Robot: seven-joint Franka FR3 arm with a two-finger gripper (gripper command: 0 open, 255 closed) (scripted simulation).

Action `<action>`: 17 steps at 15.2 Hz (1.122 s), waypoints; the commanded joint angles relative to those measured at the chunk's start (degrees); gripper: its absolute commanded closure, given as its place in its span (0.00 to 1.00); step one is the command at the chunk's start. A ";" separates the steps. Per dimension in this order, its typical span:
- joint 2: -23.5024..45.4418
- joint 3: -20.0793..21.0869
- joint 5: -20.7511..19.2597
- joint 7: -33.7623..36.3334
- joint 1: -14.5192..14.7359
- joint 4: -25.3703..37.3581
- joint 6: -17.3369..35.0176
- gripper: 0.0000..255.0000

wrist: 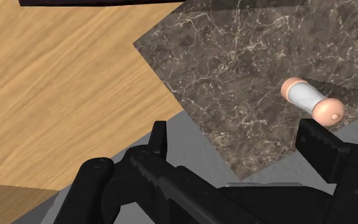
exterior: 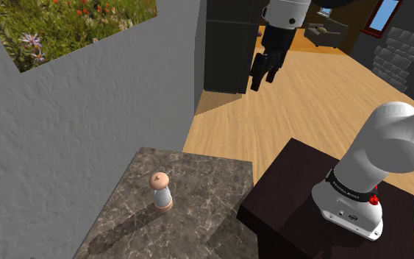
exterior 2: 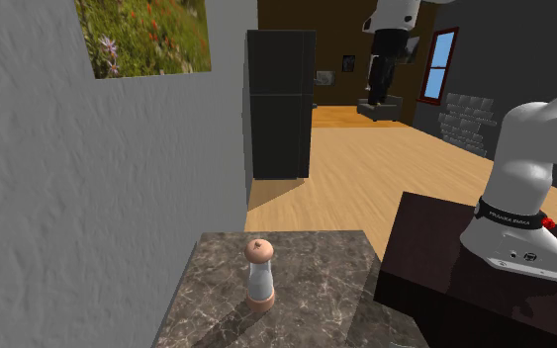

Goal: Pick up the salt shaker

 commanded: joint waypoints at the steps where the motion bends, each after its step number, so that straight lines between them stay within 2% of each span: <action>1: 2.84 1.64 1.14 1.42 0.50 -0.50 3.41 0.00; 10: 17.69 9.37 4.27 8.24 2.38 0.22 17.74 0.00; 17: 32.24 14.85 2.34 14.96 3.00 4.90 27.68 0.00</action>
